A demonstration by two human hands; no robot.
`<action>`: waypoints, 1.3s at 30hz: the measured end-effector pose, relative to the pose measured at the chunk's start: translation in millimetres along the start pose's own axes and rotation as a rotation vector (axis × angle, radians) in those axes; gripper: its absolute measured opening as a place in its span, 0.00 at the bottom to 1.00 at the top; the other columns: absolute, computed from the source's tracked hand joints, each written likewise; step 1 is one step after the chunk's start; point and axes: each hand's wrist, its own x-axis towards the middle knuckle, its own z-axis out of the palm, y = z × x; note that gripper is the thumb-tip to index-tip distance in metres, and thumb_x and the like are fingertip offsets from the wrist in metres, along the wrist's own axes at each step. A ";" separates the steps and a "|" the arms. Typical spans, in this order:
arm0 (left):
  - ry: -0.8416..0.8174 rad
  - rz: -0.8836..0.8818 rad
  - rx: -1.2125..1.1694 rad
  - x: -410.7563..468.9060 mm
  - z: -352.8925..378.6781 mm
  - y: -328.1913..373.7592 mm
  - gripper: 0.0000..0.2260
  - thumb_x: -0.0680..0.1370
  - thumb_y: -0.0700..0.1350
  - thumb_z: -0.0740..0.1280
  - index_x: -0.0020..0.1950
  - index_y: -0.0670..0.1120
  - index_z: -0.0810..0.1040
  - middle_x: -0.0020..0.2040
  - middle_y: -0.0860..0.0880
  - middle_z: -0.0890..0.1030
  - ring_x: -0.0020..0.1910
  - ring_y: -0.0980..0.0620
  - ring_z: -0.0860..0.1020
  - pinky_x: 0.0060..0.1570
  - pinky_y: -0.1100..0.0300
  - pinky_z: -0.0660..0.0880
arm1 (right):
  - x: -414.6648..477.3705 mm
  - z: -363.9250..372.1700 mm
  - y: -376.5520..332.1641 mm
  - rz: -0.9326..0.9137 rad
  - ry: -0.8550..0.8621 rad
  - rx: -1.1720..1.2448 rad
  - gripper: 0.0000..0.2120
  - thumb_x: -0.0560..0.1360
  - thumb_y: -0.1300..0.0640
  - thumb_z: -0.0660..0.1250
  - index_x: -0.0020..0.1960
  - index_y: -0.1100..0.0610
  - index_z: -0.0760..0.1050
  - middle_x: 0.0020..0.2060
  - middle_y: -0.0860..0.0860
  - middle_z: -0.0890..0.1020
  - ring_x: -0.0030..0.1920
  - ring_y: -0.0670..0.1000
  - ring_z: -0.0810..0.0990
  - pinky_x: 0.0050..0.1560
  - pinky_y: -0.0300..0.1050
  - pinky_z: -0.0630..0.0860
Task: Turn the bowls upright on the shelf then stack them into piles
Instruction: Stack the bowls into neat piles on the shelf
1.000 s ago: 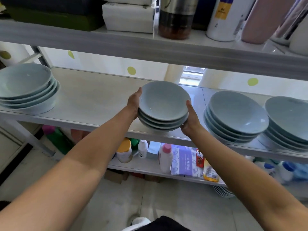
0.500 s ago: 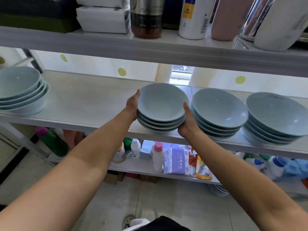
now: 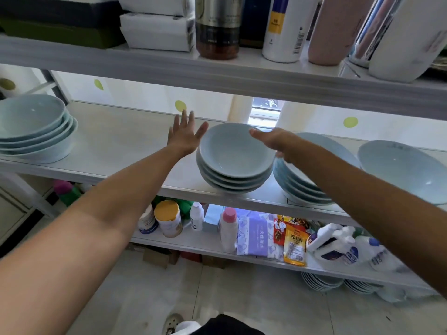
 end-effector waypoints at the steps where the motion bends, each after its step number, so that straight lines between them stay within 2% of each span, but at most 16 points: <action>1: 0.009 0.071 0.130 1.8 -11.0 -6.7 0.32 0.79 0.64 0.44 0.78 0.50 0.41 0.79 0.49 0.39 0.78 0.48 0.38 0.75 0.47 0.41 | 3.7 -2.8 -4.0 -0.094 0.071 -0.209 0.37 0.76 0.38 0.58 0.73 0.65 0.59 0.73 0.60 0.63 0.72 0.60 0.63 0.70 0.53 0.62; 3: 0.024 0.177 0.304 4.8 -32.5 -25.9 0.32 0.78 0.65 0.43 0.78 0.52 0.40 0.79 0.50 0.38 0.77 0.49 0.37 0.75 0.48 0.40 | 15.5 -0.1 -6.6 -0.271 0.169 -0.493 0.43 0.75 0.34 0.56 0.76 0.64 0.53 0.75 0.62 0.56 0.76 0.60 0.55 0.74 0.52 0.54; 5: 0.035 0.198 0.386 8.5 -53.6 -52.4 0.31 0.78 0.65 0.43 0.78 0.53 0.40 0.79 0.50 0.39 0.78 0.49 0.37 0.75 0.48 0.40 | 26.2 16.4 -9.5 -0.337 0.155 -0.586 0.46 0.74 0.33 0.56 0.78 0.61 0.42 0.77 0.59 0.43 0.77 0.57 0.41 0.76 0.51 0.43; 7: 0.059 0.168 0.420 12.4 -76.6 -86.8 0.31 0.79 0.65 0.43 0.78 0.54 0.40 0.79 0.50 0.39 0.78 0.49 0.38 0.76 0.48 0.40 | 33.4 43.2 -21.0 -0.351 0.122 -0.593 0.47 0.74 0.33 0.56 0.77 0.60 0.39 0.77 0.57 0.39 0.77 0.56 0.37 0.76 0.51 0.41; 13: 0.106 0.008 0.496 15.7 -159.0 -241.5 0.31 0.79 0.63 0.44 0.78 0.51 0.43 0.79 0.48 0.42 0.78 0.45 0.41 0.74 0.44 0.44 | 42.5 164.9 -102.9 -0.476 0.077 -0.511 0.47 0.74 0.34 0.56 0.77 0.61 0.39 0.77 0.57 0.40 0.77 0.55 0.38 0.76 0.52 0.41; 18: 0.097 -0.194 0.437 12.6 -226.3 -373.1 0.32 0.80 0.63 0.47 0.78 0.47 0.44 0.79 0.45 0.43 0.78 0.43 0.42 0.75 0.42 0.45 | 42.2 279.7 -184.6 -0.523 0.012 -0.380 0.48 0.74 0.33 0.57 0.77 0.62 0.39 0.77 0.58 0.41 0.77 0.55 0.39 0.77 0.50 0.42; 24: 0.033 -0.252 0.401 24.0 -247.8 -457.6 0.36 0.78 0.65 0.45 0.78 0.45 0.40 0.78 0.41 0.41 0.77 0.41 0.41 0.76 0.44 0.42 | 31.0 376.6 -260.6 -0.467 -0.153 -0.210 0.46 0.75 0.37 0.59 0.77 0.63 0.39 0.77 0.57 0.42 0.77 0.55 0.41 0.77 0.49 0.43; 27: 0.047 -0.309 0.202 22.1 -241.3 -473.9 0.36 0.79 0.63 0.48 0.77 0.44 0.37 0.78 0.39 0.40 0.77 0.42 0.40 0.75 0.45 0.42 | 31.9 402.0 -291.1 -0.350 -0.230 0.089 0.44 0.76 0.39 0.60 0.77 0.62 0.42 0.78 0.56 0.47 0.77 0.55 0.48 0.76 0.49 0.48; 30: 0.072 -0.401 -0.187 25.0 -233.6 -489.5 0.34 0.81 0.59 0.51 0.77 0.44 0.36 0.78 0.39 0.41 0.78 0.40 0.44 0.76 0.45 0.47 | 33.5 423.2 -311.9 -0.206 -0.307 0.338 0.43 0.76 0.38 0.60 0.78 0.59 0.43 0.77 0.55 0.52 0.76 0.56 0.54 0.73 0.52 0.55; 33: 0.055 -0.492 -0.541 24.9 -231.4 -489.5 0.29 0.81 0.56 0.49 0.78 0.50 0.41 0.78 0.43 0.54 0.74 0.37 0.57 0.69 0.37 0.61 | 29.1 446.0 -322.9 -0.125 -0.330 0.464 0.35 0.76 0.44 0.64 0.75 0.56 0.52 0.72 0.55 0.64 0.70 0.58 0.66 0.62 0.51 0.66; 35: 0.043 -0.517 -0.731 24.2 -230.9 -486.4 0.26 0.81 0.54 0.49 0.78 0.53 0.47 0.75 0.43 0.61 0.70 0.37 0.64 0.61 0.37 0.70 | 35.9 463.3 -321.7 -0.108 -0.288 0.524 0.32 0.70 0.47 0.69 0.68 0.49 0.57 0.67 0.57 0.67 0.66 0.59 0.70 0.60 0.54 0.71; 37: 0.068 -0.500 -0.823 24.3 -230.2 -485.6 0.25 0.80 0.52 0.50 0.77 0.54 0.51 0.73 0.43 0.65 0.67 0.38 0.68 0.60 0.38 0.72 | 60.6 483.0 -310.0 -0.125 -0.288 0.604 0.30 0.61 0.49 0.67 0.60 0.43 0.60 0.64 0.57 0.68 0.63 0.62 0.72 0.59 0.63 0.75; 39: 0.090 -0.477 -0.860 25.3 -228.8 -487.2 0.24 0.80 0.51 0.50 0.77 0.55 0.53 0.70 0.44 0.67 0.65 0.40 0.70 0.60 0.41 0.73 | 55.8 481.3 -313.5 -0.154 -0.282 0.676 0.30 0.61 0.54 0.65 0.60 0.40 0.60 0.62 0.57 0.69 0.61 0.63 0.72 0.56 0.65 0.76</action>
